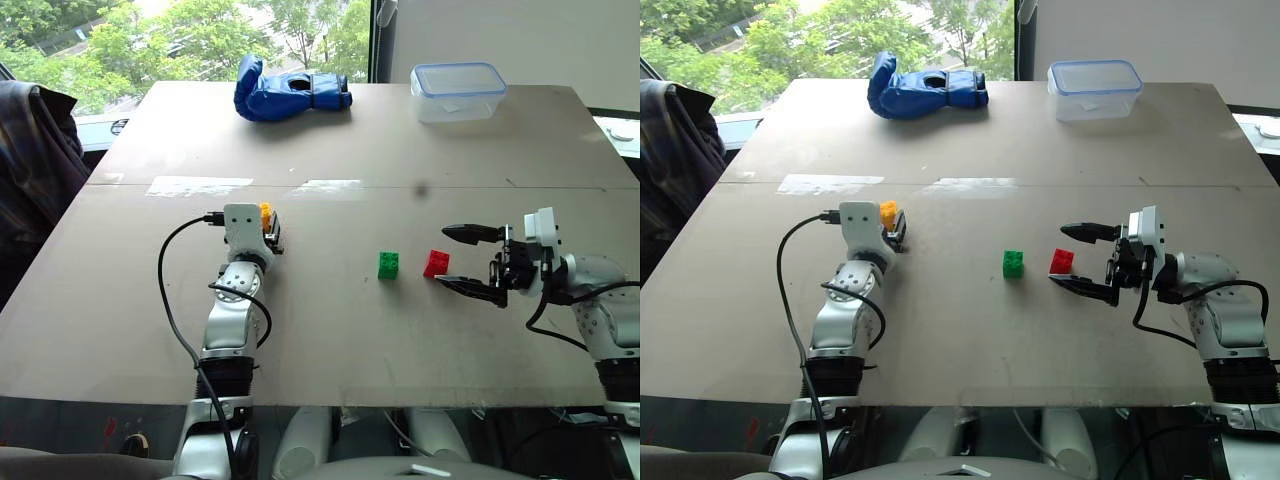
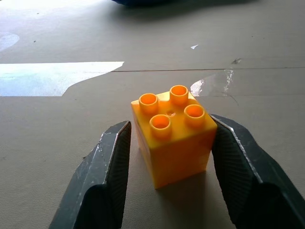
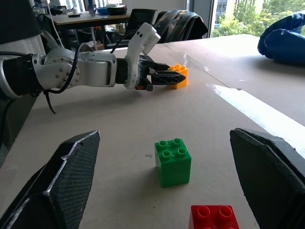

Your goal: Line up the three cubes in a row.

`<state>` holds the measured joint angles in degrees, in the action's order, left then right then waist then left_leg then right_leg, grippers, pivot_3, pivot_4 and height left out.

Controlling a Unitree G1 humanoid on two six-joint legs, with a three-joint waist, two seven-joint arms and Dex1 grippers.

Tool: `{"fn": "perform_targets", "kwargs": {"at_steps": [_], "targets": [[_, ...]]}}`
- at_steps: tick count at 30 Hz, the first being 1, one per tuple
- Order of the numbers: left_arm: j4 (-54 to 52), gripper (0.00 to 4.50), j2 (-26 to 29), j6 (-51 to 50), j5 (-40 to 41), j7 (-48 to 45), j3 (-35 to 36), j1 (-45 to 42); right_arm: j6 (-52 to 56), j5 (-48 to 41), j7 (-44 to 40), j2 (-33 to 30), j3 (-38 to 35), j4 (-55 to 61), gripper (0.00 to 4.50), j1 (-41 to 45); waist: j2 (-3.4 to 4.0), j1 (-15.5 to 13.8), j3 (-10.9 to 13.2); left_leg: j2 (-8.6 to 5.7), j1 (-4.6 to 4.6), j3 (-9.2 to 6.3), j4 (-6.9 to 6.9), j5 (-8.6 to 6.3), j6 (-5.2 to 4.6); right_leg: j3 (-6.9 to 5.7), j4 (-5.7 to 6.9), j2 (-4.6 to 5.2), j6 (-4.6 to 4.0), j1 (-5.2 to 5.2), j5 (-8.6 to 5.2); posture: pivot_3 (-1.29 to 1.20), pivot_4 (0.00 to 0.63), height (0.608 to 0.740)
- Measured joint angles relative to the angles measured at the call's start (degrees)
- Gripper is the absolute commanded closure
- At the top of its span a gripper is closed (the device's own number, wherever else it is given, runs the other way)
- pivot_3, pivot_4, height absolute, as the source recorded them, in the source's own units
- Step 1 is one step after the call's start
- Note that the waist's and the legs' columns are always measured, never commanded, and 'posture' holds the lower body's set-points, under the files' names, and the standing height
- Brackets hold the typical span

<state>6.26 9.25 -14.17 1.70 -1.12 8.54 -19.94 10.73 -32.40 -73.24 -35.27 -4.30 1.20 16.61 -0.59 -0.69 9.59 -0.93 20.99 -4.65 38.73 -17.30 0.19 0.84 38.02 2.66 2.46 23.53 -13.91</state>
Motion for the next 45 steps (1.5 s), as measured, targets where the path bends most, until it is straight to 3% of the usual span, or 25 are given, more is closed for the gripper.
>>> {"fn": "perform_targets", "kwargs": {"at_steps": [7, 10, 15, 16, 18, 19, 24, 30, 35, 45], "targets": [[1.19, 3.28, 2.79, 1.57, 1.31, -3.68, 0.51, 0.05, -0.06, 0.24, 0.09, 0.03, 0.0, 0.0, 0.0, 0.01, 0.0, 0.03, 0.0, 0.0, 0.0, 0.0, 0.0, 0.0, 0.01, -0.01, 0.0, 0.0, 0.0, 0.0, 0.0, 0.0, 0.15, 0.74], [0.16, 3.28, 7.32, 3.49, 5.63, -15.34, -0.57, 2.46, -0.05, 0.23, 0.09, 0.04, -0.02, 0.04, 0.0, 0.02, 0.01, 0.22, 0.0, 0.02, -0.01, 0.01, -0.03, 0.01, 0.01, 0.0, -0.01, -0.01, -0.01, 0.01, 0.0, 0.0, 0.15, 0.74], [-0.79, 3.28, 18.84, 9.76, 11.78, -43.26, -6.9, 6.6, -0.05, 0.26, 0.03, 0.01, -0.04, 0.01, 0.0, 0.03, 0.04, 0.41, 0.0, 0.04, -0.05, 0.06, -0.1, 0.01, 0.02, 0.01, -0.04, 0.0, -0.02, 0.0, -0.01, 0.0, 0.15, 0.74], [-0.75, 3.28, 19.38, 10.04, 12.29, -45.31, -7.24, 6.65, -0.05, 0.27, 0.03, 0.02, -0.04, 0.01, 0.0, 0.03, 0.04, 0.37, 0.0, 0.04, -0.04, 0.06, -0.1, 0.01, 0.02, 0.0, -0.05, 0.0, -0.02, 0.0, -0.01, 0.0, 0.15, 0.74], [6.05, 3.28, 24.81, 16.68, 13.22, -61.79, -11.9, 2.43, -0.09, 0.39, -0.03, 0.14, 0.04, -0.09, 0.0, 0.13, 0.04, 0.2, -0.01, -0.01, -0.08, 0.08, -0.1, 0.0, 0.0, -0.04, -0.04, -0.07, -0.02, -0.02, -0.01, 0.0, 0.15, 0.74], [7.1, 3.28, 25.46, 17.5, 12.99, -63.42, -12.11, 1.55, -0.09, 0.39, -0.03, 0.2, 0.05, -0.09, 0.0, 0.14, 0.06, 0.21, -0.02, -0.04, -0.08, 0.1, -0.11, 0.0, -0.01, -0.04, -0.04, -0.08, -0.03, -0.02, -0.01, 0.0, 0.15, 0.74], [28.52, 3.28, 23.77, 27.0, 11.38, -78.5, -15.79, -14.02, -0.1, 0.47, 0.01, 0.95, 0.93, 0.01, 0.0, 0.2, 0.11, 0.13, -0.06, -0.27, -0.08, 0.26, -0.02, -0.13, -0.26, -0.12, -0.05, -0.07, -0.01, -0.13, -0.01, 0.0, 0.15, 0.74], [45.82, 3.28, 21.2, 36.95, 8.91, -88.78, -17.15, -24.71, -0.13, 0.49, 0.41, 1.07, 1.02, 0.64, 0.0, -0.42, 0.11, 0.28, -0.05, -0.31, 0.02, 0.24, 0.04, -0.17, -0.33, -0.16, -0.06, -0.04, 0.01, -0.09, -0.02, 0.0, 0.15, 0.74], [53.12, 3.28, 19.5, 41.81, 7.02, -90.94, -17.17, -28.81, -0.17, 0.47, 1.37, 1.18, 0.97, 1.46, 0.0, -1.48, 0.1, 0.26, -0.06, -0.32, 0.03, 0.22, 0.11, -0.18, -0.35, -0.18, -0.02, -0.04, 0.02, -0.1, -0.02, 0.0, 0.15, 0.74], [56.99, 3.28, 16.5, 44.76, 5.71, -91.09, -17.15, -31.07, -0.95, 0.74, 1.14, 0.16, 0.97, 1.96, 0.0, -2.19, 0.1, 0.03, -0.06, -0.36, 0.19, 0.14, 0.4, -0.22, -0.42, -0.25, -0.01, -0.04, 0.1, -0.1, 0.02, 0.0, 0.15, 0.74]]}}
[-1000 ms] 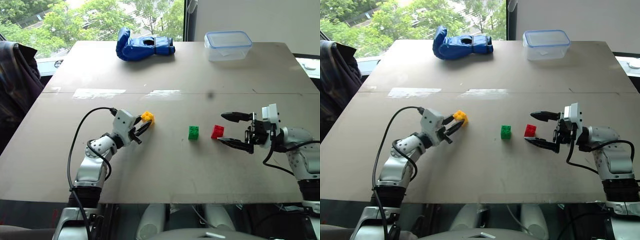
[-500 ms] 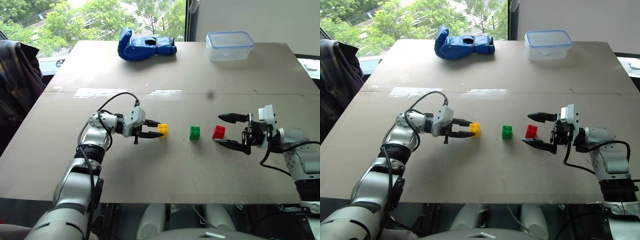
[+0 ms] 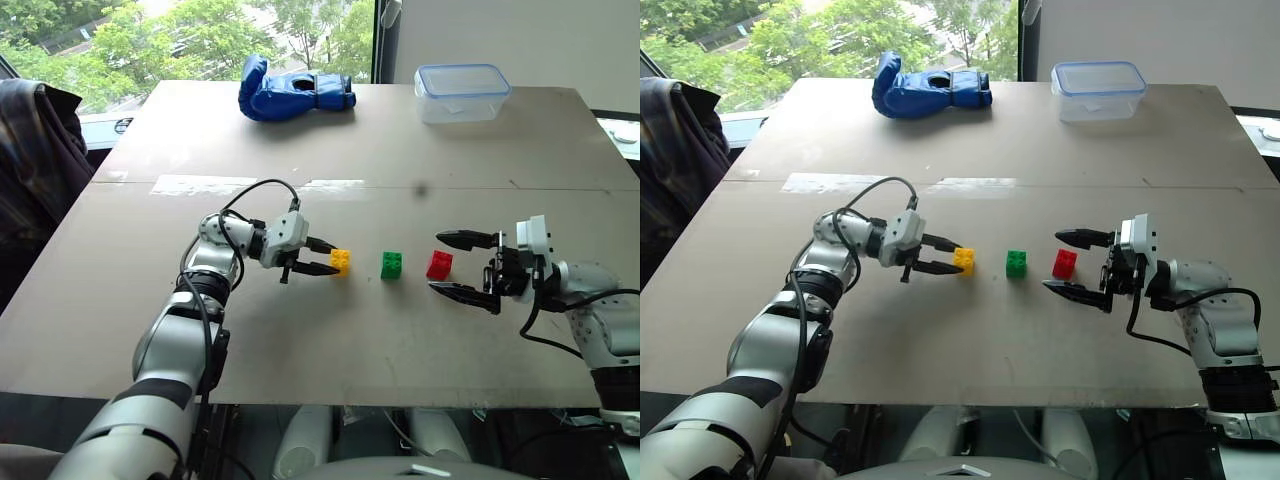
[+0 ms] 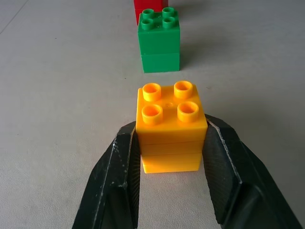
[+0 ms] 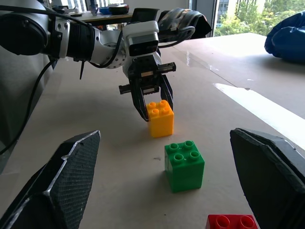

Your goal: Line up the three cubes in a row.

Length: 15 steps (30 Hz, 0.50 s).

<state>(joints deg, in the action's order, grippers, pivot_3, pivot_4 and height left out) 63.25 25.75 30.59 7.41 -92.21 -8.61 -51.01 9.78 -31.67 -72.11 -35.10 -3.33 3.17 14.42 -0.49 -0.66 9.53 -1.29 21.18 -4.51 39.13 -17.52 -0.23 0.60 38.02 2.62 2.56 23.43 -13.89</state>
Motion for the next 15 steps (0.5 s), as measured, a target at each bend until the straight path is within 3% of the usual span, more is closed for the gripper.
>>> {"fn": "perform_targets", "kwargs": {"at_steps": [15], "targets": [[0.12, 3.28, -0.4, 0.19, 0.11, 0.17, 0.46, 0.5, -1.73, 0.93, -1.57, -1.74, 0.0, -3.33, 0.0, 1.21, 0.0, -0.05, 0.0, -0.01, -0.01, -0.15, 0.06, 0.0, 0.0, -0.05, 0.0, 0.0, 0.02, -0.06, 0.01, 0.0, 0.15, 0.74]]}}
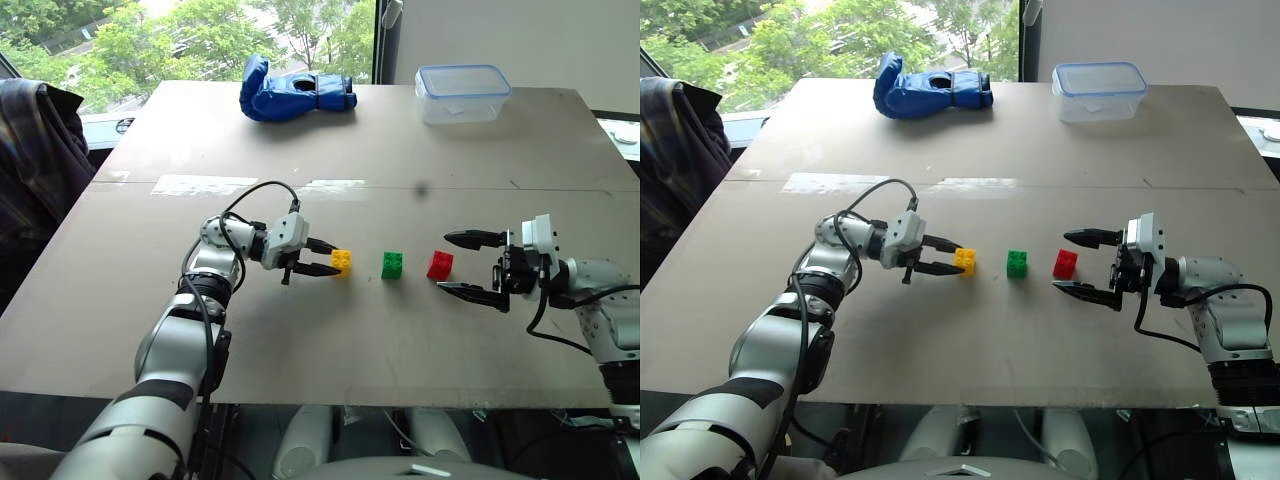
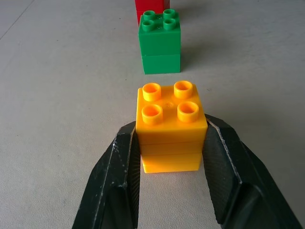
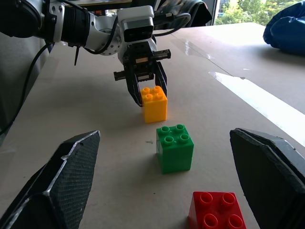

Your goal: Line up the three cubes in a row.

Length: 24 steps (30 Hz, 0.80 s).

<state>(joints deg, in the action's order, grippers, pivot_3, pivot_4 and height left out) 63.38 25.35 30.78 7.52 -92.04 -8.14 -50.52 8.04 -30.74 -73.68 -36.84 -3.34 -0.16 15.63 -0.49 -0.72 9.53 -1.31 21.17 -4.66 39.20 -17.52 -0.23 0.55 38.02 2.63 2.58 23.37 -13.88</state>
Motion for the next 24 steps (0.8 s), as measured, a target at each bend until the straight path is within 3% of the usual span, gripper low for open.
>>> {"fn": "perform_targets", "kwargs": {"at_steps": [10, 11, 16, 24], "targets": [[-0.11, 3.28, -0.1, 0.2, 0.48, 0.04, 0.68, 0.72, 0.01, 0.05, 0.07, 0.0, 0.0, 0.01, 0.0, 0.02, 0.0, 0.03, 0.0, 0.0, 0.0, -0.16, 0.0, 0.0, 0.0, 0.0, 0.0, 0.0, 0.0, 0.0, 0.0, 0.0, 0.15, 0.74], [-0.11, 2.23, -0.11, 0.2, 0.48, 0.02, 0.68, 0.72, 0.01, 0.06, 0.07, 0.0, 0.0, 0.01, 0.0, 0.01, 0.0, 0.03, 0.0, 0.0, 0.0, -0.16, 0.0, 0.0, 0.0, 0.0, 0.0, 0.0, 0.0, 0.0, 0.0, 0.0, 0.15, 0.74], [0.41, 0.12, -1.87, 0.3, -1.08, -0.24, -1.28, 1.88, 0.01, 0.08, 0.15, 0.01, 0.01, 0.06, 0.0, -0.06, -0.05, 0.36, 0.03, -0.01, 0.06, -0.16, 0.0, 0.01, 0.01, -0.01, 0.01, -0.01, 0.0, 0.05, 0.0, 0.0, 0.15, 0.74], [1.15, 0.05, -1.34, 0.74, -1.95, 0.06, -0.82, 1.17, 0.01, 0.08, 0.2, 0.01, 0.01, 0.1, 0.0, -0.13, -0.05, 1.69, 0.03, 0.0, 0.04, -0.21, 0.0, 0.0, 0.0, 0.03, 0.04, -0.01, 0.01, 0.06, 0.0, 0.0, 0.15, 0.74]]}}
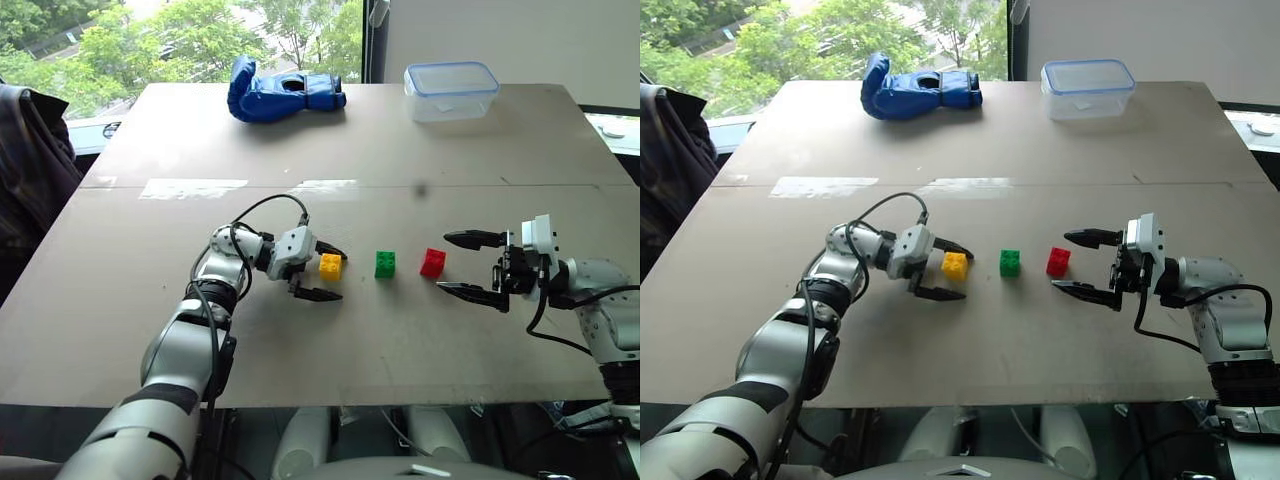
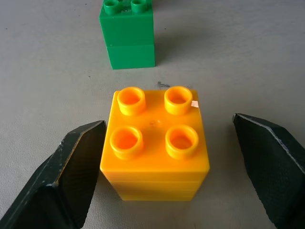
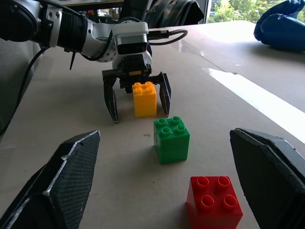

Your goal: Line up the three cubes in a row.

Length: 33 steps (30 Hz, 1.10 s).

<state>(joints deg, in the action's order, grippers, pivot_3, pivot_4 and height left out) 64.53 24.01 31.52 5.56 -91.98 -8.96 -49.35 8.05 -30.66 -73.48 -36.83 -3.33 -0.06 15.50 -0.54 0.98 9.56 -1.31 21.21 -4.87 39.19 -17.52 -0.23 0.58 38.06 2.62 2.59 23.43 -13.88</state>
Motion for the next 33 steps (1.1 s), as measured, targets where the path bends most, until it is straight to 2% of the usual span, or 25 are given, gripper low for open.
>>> {"fn": "perform_targets", "kwargs": {"at_steps": [16, 33], "targets": [[2.59, 0.05, 0.39, 1.5, -2.01, 5.76, 2.17, -1.36, 0.0, 0.0, -0.02, 0.04, 0.01, 0.0, 0.0, 0.01, 0.0, -0.03, 0.0, 0.0, 0.01, -0.01, 0.0, 0.0, 0.0, 0.01, 0.02, 0.0, 0.0, 0.04, 0.0, 0.0, 0.15, 0.74], [3.66, 0.05, 0.32, 1.52, -2.76, 6.87, 2.32, -2.03, 0.0, 0.02, 0.08, 0.04, 0.01, 0.0, 0.0, 0.01, 0.0, -0.02, 0.0, 0.0, 0.01, -0.01, 0.0, 0.0, 0.01, 0.01, 0.03, 0.0, 0.0, 0.04, 0.0, 0.0, 0.15, 0.74]]}}
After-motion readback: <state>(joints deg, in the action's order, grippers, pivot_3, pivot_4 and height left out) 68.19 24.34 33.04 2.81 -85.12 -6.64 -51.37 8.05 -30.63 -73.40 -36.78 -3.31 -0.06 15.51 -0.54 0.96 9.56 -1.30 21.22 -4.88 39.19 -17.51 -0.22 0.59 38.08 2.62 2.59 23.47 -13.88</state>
